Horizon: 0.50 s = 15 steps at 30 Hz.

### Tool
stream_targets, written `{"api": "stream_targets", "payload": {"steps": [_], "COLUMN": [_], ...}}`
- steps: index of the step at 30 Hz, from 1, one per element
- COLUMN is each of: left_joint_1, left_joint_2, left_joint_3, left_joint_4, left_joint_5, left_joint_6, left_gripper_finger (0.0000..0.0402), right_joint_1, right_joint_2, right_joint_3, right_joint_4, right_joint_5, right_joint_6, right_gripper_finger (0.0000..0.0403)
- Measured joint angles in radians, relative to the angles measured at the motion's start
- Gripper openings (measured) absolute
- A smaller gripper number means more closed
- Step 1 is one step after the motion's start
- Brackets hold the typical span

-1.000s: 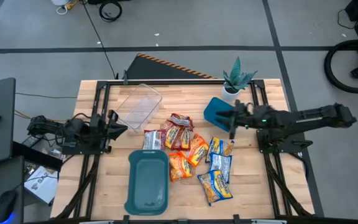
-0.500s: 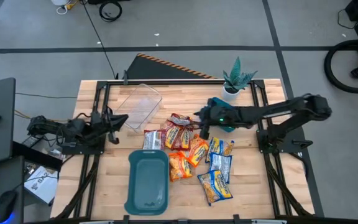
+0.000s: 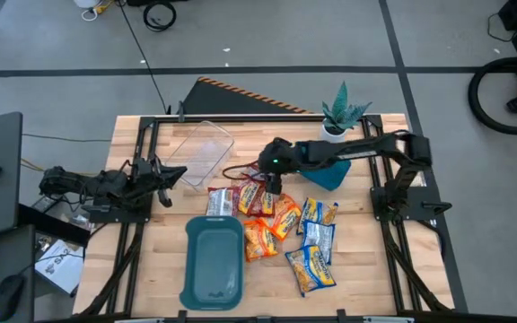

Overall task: Sort Maruchan noodles
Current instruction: Put the red noodle pack into the small blue bin

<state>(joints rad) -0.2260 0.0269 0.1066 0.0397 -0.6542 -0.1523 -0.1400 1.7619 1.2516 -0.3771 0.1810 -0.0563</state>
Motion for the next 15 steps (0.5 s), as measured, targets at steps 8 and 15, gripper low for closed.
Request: {"api": "stream_targets", "payload": {"steps": [8, 15], "left_joint_1": [0.000, 0.000], "left_joint_2": [0.000, 0.000], "left_joint_3": [0.000, 0.000], "left_joint_4": [-0.028, -0.029], "left_joint_5": [0.000, 0.001], "left_joint_6": [0.006, 0.007], "left_gripper_finger": [0.0012, 0.0012], "right_joint_1": [-0.007, -0.023], "right_joint_2": [0.087, 0.063], "right_joint_3": [0.006, 0.006], "right_joint_4": [-0.009, -0.021], "right_joint_5": [-0.022, -0.021], "right_joint_6": [-0.026, -0.026], "right_gripper_finger": [0.0158, 0.0044]}}
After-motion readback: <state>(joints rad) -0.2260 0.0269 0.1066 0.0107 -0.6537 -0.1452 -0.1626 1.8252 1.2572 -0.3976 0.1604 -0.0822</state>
